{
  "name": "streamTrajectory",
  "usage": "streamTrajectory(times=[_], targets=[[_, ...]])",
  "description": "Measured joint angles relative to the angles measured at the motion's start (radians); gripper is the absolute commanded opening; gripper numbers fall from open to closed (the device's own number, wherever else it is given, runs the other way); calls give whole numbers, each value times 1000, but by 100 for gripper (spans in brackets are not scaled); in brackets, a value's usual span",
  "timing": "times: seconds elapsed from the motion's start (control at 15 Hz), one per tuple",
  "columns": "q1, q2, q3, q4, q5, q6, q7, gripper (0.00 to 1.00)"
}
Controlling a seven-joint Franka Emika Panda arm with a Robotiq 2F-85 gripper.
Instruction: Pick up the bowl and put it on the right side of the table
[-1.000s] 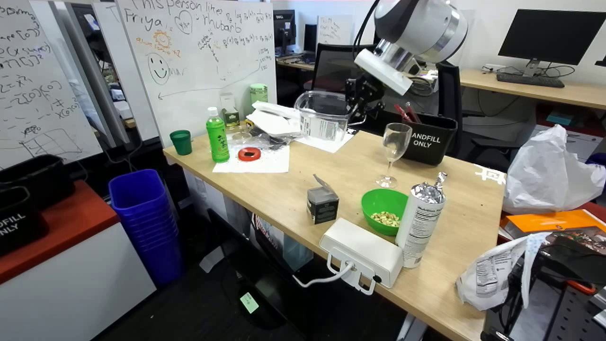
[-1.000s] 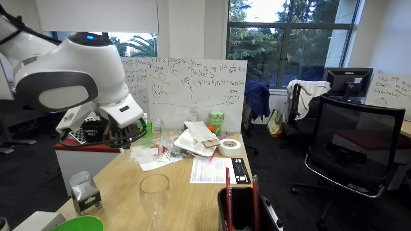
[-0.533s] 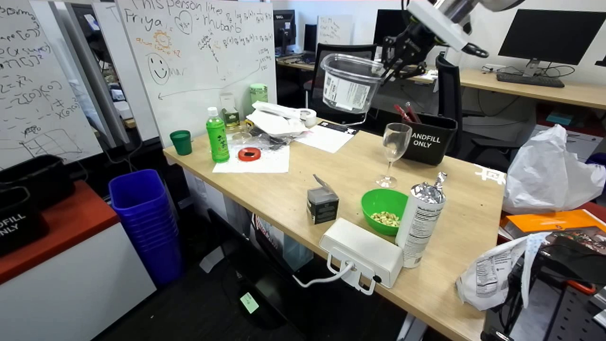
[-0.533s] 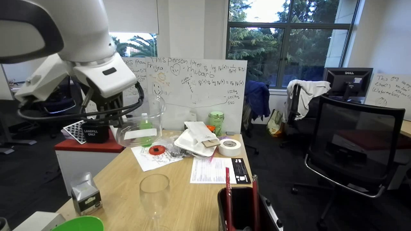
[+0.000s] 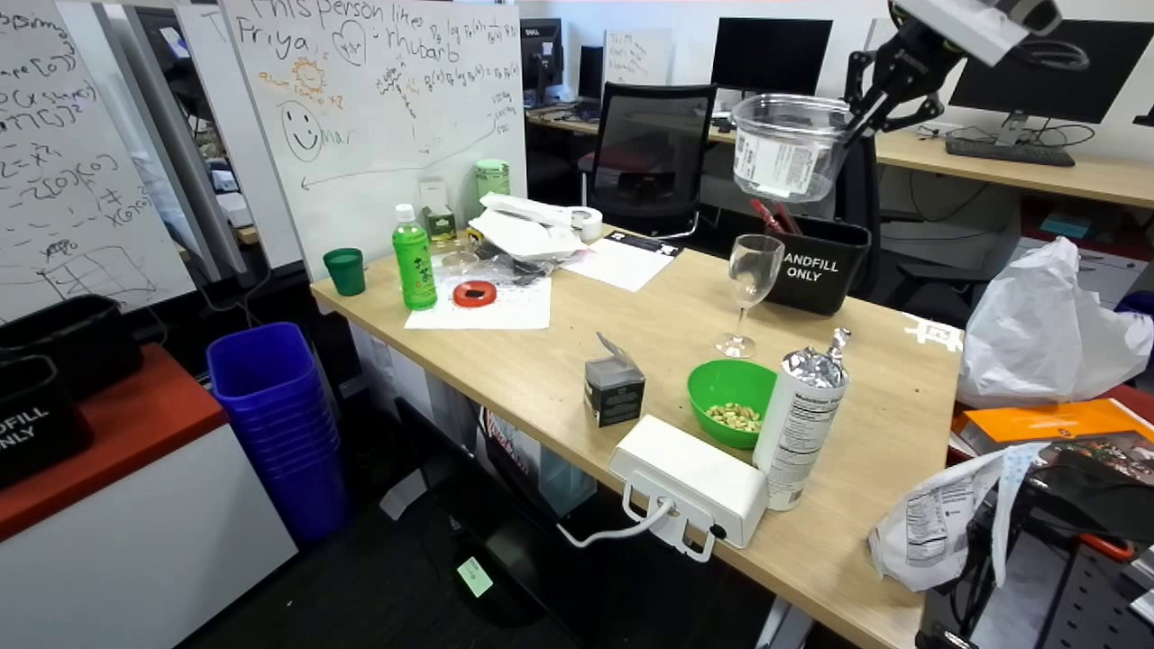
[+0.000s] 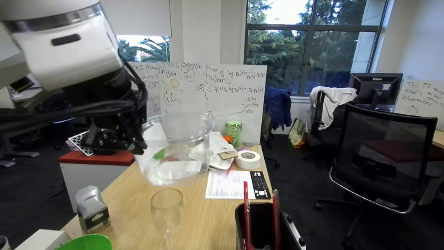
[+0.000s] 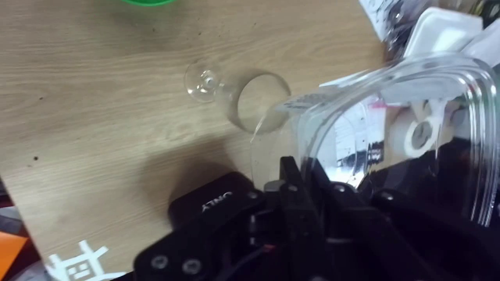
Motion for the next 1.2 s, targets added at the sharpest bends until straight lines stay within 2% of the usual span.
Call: streamTrajectory(times=[0.27,0.47,0.8,1.0,1.2], targets=[[-83,-26,-7,-94,-139,2,252,2],[-111,-8,-9,-175,-185,-4,416,2],[-103,139,-9,-270,-177,38,676,2],[-82,263,-16,-268,-129,78,803,2],[-49,338,-25,-244,-53,102,866,2]])
